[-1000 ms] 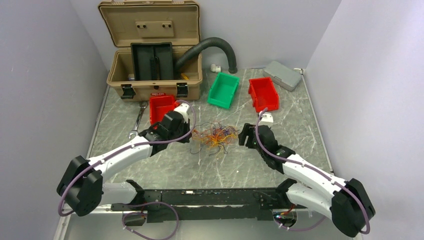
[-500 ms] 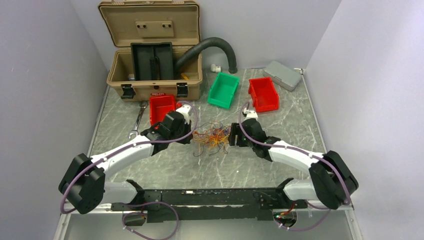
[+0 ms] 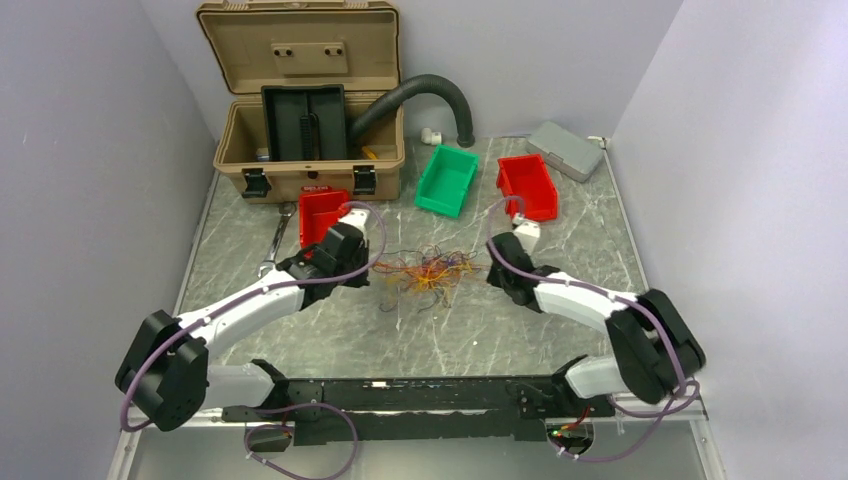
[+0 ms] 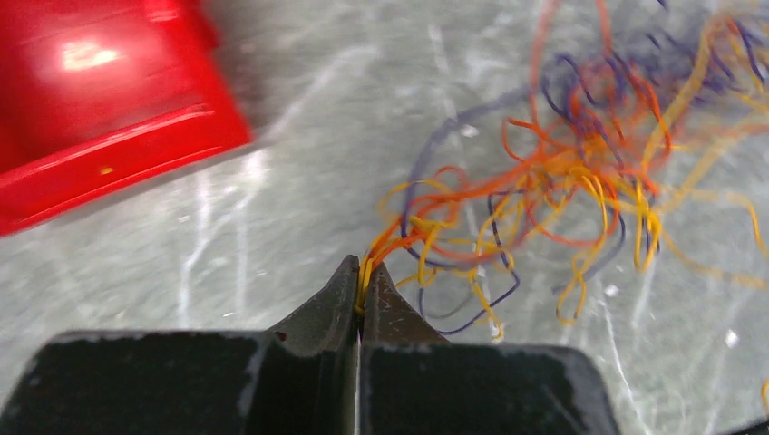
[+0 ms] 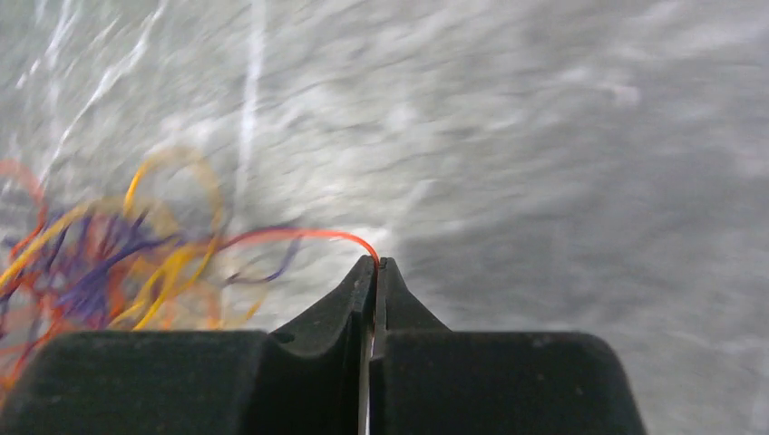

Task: Untangle the cables
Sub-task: Untie the cable.

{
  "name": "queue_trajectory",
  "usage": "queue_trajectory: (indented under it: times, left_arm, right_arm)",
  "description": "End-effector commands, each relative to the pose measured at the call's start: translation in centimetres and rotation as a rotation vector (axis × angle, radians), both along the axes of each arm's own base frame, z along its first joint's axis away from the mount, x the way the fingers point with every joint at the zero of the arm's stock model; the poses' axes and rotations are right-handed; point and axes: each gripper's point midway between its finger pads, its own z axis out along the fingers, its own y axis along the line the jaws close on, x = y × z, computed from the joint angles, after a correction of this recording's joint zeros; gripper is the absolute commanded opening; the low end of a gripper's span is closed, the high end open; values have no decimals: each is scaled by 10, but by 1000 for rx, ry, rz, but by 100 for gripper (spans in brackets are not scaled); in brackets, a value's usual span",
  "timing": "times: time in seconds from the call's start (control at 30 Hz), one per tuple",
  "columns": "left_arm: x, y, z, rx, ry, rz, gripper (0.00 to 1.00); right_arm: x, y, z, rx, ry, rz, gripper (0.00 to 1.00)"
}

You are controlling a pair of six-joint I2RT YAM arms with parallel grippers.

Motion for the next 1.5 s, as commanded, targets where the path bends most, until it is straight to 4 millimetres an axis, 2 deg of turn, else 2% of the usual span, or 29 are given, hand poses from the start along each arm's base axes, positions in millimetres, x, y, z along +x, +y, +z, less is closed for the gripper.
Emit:
queue_trajectory:
  times: [0.0, 0.1, 0.2, 0.27, 0.37, 0.47, 0.5, 0.53, 0.57, 0.6, 0.63, 0.8, 0.93, 1.07, 1.13, 1.17, 1.23, 1.3, 1.47]
  left_arm:
    - [13, 58, 15, 84, -68, 263, 0]
    - [9, 83, 20, 97, -97, 375, 0]
    - [3, 102, 23, 103, -113, 475, 0]
    - [3, 97, 26, 77, -127, 435, 0]
    - [3, 65, 30, -3, -133, 244, 0]
    - [-1, 28, 36, -91, -143, 34, 0]
    - [-3, 19, 39, -116, -144, -18, 0]
    - [-5, 10, 42, -139, -145, -65, 0]
    - [-6, 2, 45, -162, -150, -109, 0]
    - [-8, -5, 51, -185, -161, -152, 0]
    - [-11, -12, 55, -203, -171, -192, 0]
    - [-20, -36, 78, -257, -224, -340, 0]
    - [-16, -40, 81, -228, -213, -343, 0]
    - [-12, -38, 80, -218, -206, -304, 0]
    - [-11, -37, 79, -216, -205, -291, 0]
    - [-11, -37, 78, -216, -202, -291, 0]
    - [-11, -38, 77, -217, -196, -292, 0]
    - [-10, -38, 75, -214, -186, -290, 0]
    - [-11, -39, 72, -212, -182, -286, 0]
  right_arm:
    - [-4, -68, 18, -23, -72, -267, 3]
    - [-11, -103, 24, 9, -87, -401, 0]
    - [-19, -123, 39, 42, -142, -519, 0]
    - [-22, -131, 52, 46, -197, -556, 0]
    - [-20, -132, 68, 61, -255, -537, 0]
    - [-7, -107, 83, 87, -292, -342, 1]
    - [-4, -93, 86, 100, -290, -246, 13]
    - [-2, -82, 87, 96, -278, -156, 35]
    - [-1, -70, 90, 117, -275, -82, 51]
    - [0, -57, 92, 144, -270, -10, 61]
    - [0, -46, 95, 167, -273, 52, 65]
    - [-9, 2, 118, 301, -355, 332, 73]
    - [-15, 23, 122, 342, -351, 448, 76]
    - [-7, 23, 110, 326, -278, 377, 83]
    - [-3, 23, 99, 309, -227, 330, 97]
    - [-1, 26, 93, 293, -203, 322, 99]
    - [3, 31, 85, 243, -169, 317, 100]
    - [5, 32, 67, 145, -112, 307, 100]
    - [15, 45, 47, -12, -27, 326, 100]
